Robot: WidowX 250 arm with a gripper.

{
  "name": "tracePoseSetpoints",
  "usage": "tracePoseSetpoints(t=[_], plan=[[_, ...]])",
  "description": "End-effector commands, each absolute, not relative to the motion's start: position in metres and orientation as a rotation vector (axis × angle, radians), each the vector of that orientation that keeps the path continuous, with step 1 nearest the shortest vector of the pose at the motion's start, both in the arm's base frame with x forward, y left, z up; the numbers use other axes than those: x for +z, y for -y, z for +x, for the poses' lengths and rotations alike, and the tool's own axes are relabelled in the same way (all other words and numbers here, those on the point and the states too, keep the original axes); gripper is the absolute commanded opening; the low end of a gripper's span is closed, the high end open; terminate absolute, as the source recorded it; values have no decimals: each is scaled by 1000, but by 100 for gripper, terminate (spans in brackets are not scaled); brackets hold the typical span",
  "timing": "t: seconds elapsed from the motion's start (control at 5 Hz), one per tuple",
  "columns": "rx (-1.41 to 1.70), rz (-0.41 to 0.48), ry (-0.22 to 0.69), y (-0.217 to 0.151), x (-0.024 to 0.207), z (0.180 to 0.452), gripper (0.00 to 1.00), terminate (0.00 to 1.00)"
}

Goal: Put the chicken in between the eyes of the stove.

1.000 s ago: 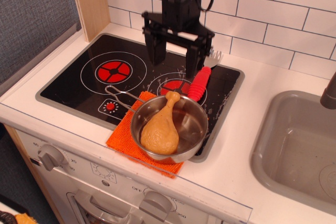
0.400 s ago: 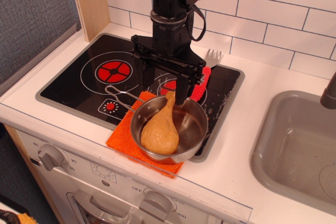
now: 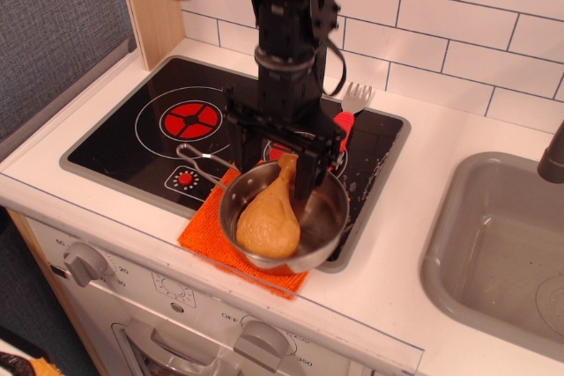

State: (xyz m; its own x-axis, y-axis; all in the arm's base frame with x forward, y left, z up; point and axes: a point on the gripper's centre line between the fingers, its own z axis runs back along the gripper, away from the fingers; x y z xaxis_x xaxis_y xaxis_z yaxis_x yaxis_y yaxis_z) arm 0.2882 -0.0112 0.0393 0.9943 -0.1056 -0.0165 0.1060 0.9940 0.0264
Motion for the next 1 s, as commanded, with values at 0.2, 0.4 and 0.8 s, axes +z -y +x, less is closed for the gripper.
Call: tracePoseSetpoints(t=[0.2,0.4,0.8], plan=[[-159,69,9,30,34,281,100,0],[-171,84,18,34,35,280,0,0],[-166,102,33,34,45,281,0,0]])
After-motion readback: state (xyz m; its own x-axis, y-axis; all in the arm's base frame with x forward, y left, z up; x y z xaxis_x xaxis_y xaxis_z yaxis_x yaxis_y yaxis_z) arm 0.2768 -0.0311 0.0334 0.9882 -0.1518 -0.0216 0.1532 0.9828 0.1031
